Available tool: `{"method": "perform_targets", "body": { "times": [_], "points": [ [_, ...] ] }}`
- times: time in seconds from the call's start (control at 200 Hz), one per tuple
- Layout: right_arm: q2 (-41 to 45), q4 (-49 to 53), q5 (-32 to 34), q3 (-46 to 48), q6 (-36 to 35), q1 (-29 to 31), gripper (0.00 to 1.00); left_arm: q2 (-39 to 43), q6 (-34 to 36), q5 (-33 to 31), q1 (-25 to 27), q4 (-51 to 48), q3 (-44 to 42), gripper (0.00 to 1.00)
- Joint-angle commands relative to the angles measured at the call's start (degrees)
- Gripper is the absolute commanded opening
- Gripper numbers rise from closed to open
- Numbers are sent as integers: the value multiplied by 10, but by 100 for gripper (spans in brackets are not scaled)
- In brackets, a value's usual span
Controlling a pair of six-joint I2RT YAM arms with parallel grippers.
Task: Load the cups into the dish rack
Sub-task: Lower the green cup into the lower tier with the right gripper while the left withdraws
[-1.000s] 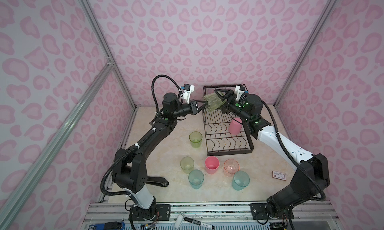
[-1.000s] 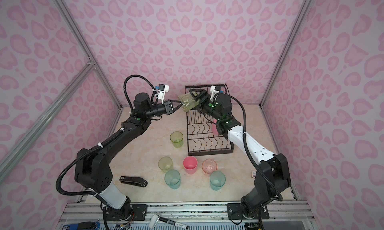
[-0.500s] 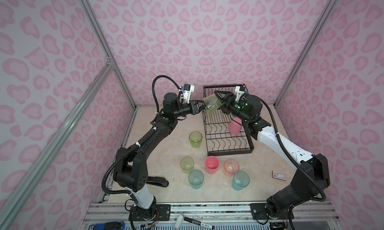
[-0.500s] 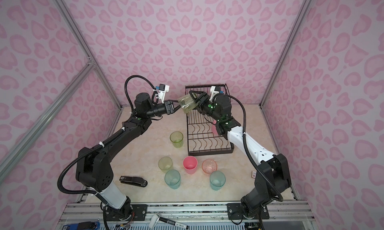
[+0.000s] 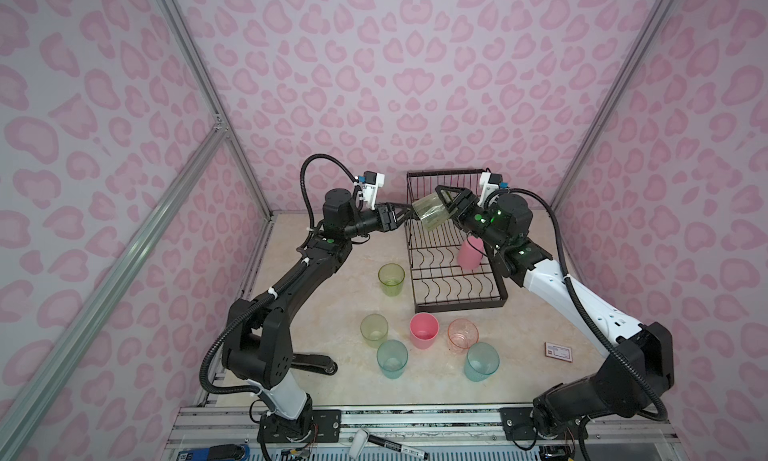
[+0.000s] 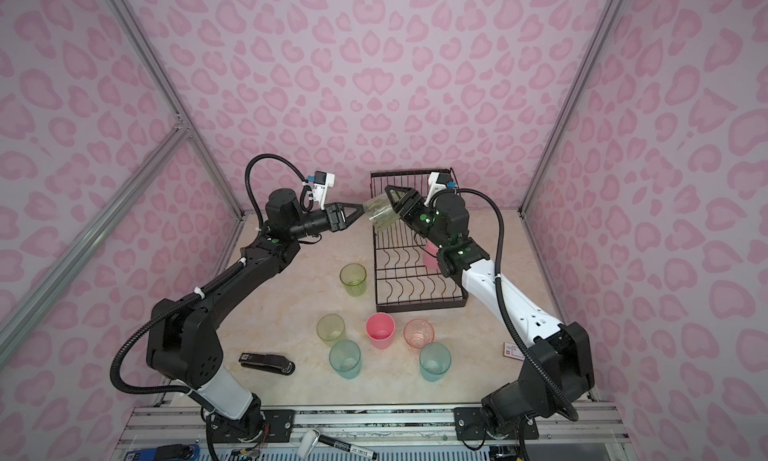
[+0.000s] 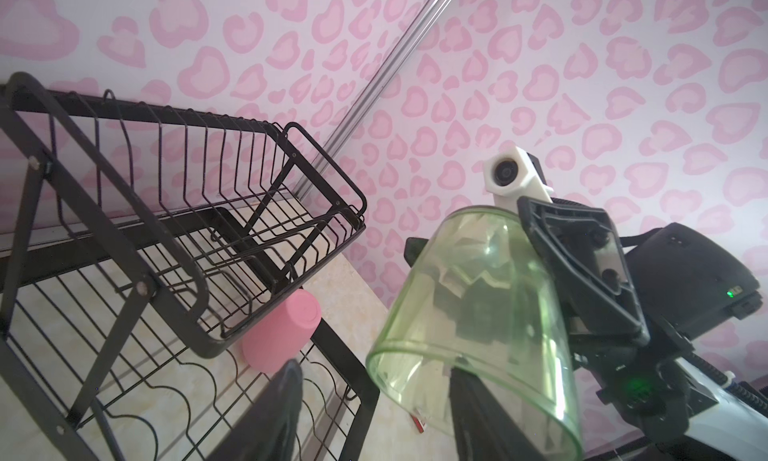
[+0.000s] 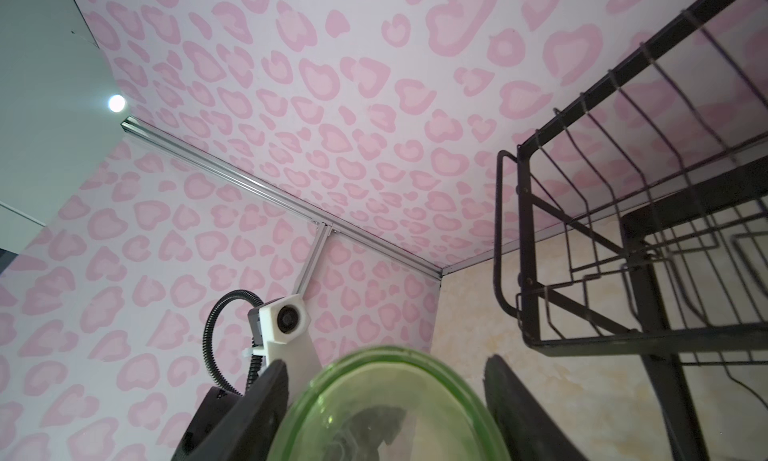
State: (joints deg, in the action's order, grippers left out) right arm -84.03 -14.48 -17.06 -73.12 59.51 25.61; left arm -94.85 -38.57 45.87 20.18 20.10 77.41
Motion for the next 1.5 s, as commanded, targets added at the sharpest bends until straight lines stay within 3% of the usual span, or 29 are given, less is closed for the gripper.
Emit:
{"method": "perform_targets", "body": {
  "times": [0.0,0.335,0.585,0.795,1.245,1.495],
  "points": [
    [20,28,46,18,-92,2,49,21,1,-18,-2,-1,-20,61],
    [100,57,187,139,-297,41,50,87,14,-86,-5,-56,-69,72],
    [99,-28,254,239,-398,71,51,130,40,-182,-11,-199,-67,80],
    [57,-112,292,284,-481,99,51,177,64,-234,-22,-267,-81,82],
    [-40,-234,348,333,-514,100,51,193,71,-239,-29,-260,-103,81],
    [-20,-261,445,392,-494,92,51,196,71,-241,-30,-246,-118,81]
  ]
}}
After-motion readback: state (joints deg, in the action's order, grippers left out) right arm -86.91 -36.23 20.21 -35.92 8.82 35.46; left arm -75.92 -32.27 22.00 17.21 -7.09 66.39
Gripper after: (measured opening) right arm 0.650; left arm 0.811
